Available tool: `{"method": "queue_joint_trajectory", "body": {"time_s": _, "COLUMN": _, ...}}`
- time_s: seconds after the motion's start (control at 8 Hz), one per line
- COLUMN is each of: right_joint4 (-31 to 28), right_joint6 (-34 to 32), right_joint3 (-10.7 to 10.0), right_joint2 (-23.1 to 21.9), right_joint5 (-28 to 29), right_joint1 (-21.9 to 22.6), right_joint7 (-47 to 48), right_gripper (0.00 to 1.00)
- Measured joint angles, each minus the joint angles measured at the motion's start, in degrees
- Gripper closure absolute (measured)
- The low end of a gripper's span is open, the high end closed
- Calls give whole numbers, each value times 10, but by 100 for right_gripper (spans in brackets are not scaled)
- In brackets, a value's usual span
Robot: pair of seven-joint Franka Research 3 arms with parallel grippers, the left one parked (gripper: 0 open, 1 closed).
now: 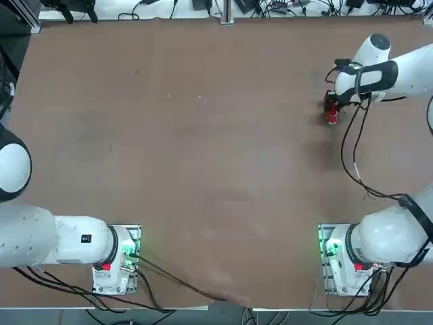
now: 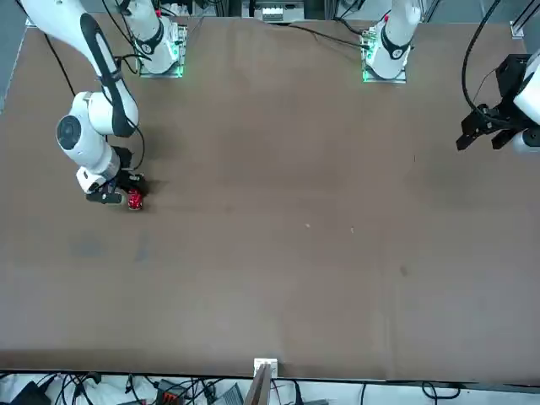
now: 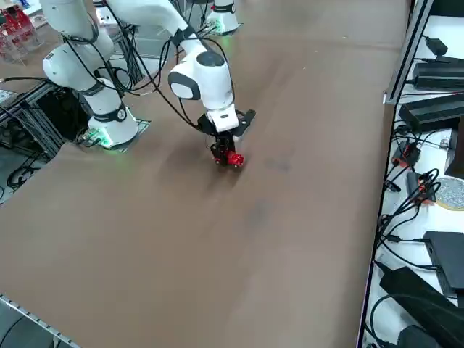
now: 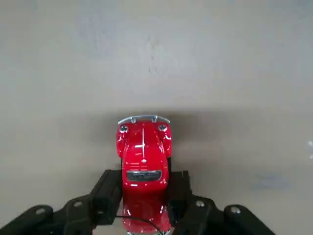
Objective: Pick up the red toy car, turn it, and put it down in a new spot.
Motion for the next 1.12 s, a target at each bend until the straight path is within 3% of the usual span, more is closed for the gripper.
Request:
{"method": "queue_joint_trajectory", "body": {"time_s": 0.25, "right_joint4": 58, "right_joint6": -113, "right_joint3": -4, "right_joint2": -33, "right_joint5": 2, "right_joint1": -5, "right_joint7": 27, "right_gripper": 48}}
{"method": "queue_joint_trajectory", "body": {"time_s": 0.5, "right_joint4": 161, "right_joint6": -247, "right_joint3": -4, "right_joint2": -49, "right_joint5": 2, "right_joint1": -14, "right_joint7": 89, "right_gripper": 48}}
{"method": "queue_joint_trajectory", "body": {"time_s": 0.75, "right_joint4": 245, "right_joint6": -290, "right_joint3": -4, "right_joint2": -40, "right_joint5": 2, "right_joint1": -28, "right_joint7": 166, "right_gripper": 48}}
{"method": "queue_joint_trajectory", "body": {"time_s": 1.12, "right_joint4": 332, "right_joint6": -293, "right_joint3": -7, "right_joint2": 15, "right_joint5": 1, "right_joint1": -70, "right_joint7": 280, "right_gripper": 48}}
